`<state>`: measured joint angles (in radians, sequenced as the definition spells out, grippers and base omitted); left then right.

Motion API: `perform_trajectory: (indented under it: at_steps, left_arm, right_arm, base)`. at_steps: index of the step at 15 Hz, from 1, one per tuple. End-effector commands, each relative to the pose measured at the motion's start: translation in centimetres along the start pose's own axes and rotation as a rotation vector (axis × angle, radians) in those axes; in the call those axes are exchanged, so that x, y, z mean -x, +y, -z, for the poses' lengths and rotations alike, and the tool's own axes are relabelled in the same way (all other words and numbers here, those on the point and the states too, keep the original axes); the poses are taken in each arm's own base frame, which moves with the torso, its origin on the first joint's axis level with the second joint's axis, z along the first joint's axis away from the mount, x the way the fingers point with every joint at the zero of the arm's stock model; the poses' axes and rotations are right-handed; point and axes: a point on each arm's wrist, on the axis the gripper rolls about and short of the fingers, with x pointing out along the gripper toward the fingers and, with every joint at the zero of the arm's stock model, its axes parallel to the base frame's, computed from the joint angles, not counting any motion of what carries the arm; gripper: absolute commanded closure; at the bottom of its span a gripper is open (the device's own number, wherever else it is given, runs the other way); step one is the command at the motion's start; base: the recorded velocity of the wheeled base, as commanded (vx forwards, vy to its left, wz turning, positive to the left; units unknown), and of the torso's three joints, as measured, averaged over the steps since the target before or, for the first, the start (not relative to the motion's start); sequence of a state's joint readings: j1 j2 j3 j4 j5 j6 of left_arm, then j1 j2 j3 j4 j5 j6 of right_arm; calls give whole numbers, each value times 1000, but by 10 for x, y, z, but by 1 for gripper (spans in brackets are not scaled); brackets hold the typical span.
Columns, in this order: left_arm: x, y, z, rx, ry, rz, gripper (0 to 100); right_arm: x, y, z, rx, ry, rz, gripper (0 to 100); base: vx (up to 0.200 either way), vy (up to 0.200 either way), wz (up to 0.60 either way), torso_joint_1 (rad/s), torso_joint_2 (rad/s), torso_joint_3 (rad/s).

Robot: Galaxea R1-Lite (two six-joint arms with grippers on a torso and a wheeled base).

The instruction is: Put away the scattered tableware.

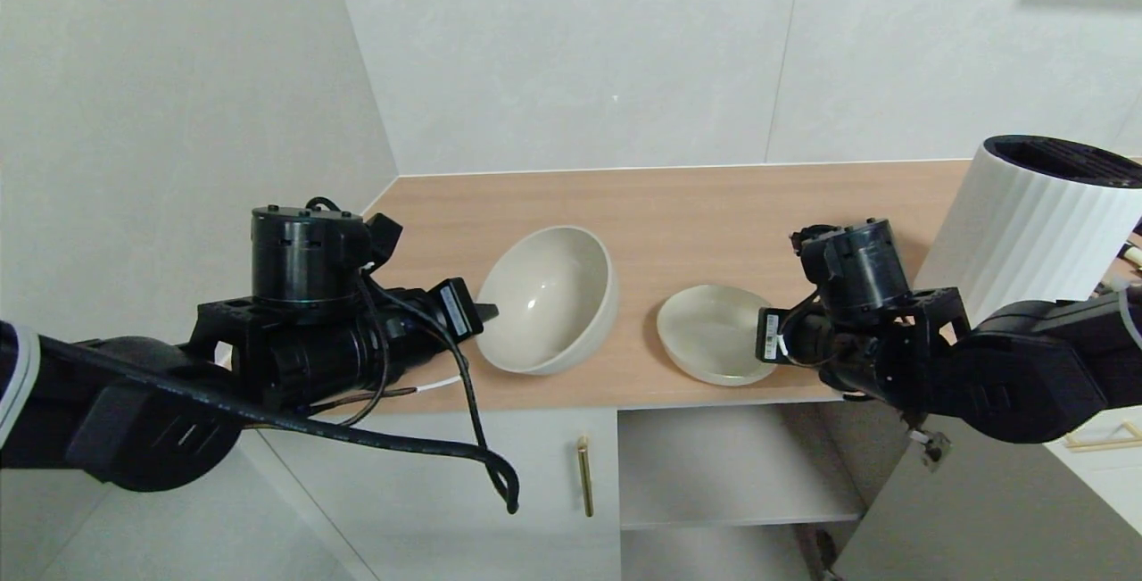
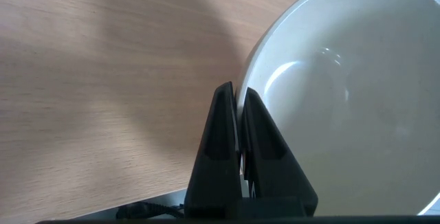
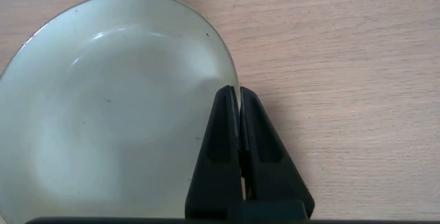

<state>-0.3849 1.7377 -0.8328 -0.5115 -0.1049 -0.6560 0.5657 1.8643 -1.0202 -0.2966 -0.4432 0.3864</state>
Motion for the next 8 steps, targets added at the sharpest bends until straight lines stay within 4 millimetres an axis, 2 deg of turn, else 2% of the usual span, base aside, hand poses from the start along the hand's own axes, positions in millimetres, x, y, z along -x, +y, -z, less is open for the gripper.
perform_trajectory:
  at_steps: [1,3,5,8]
  left_arm:
    - [5,-2,-1,-1,-8,8,100]
    - [10,-3,-2,-5,-18,13,100]
    - [19,-5,-4,-11,-31,23,100]
    - [35,-6,-2,-51,-28,22,100]
  right_arm:
    - [5,-1,-2,-3,-6,-4,100]
    - [21,-8,-4,-7,-15,-14,100]
    - [47,-19,-8,-17,-24,-66,100]
    - [77,-31,-13,-2,26,-103,100]
  base:
    - [0,0,0,0,0,0]
    - [0,0,0,0,0,0]
    - [0,0,0,0,0,0]
    - [0,0,0,0,0,0]
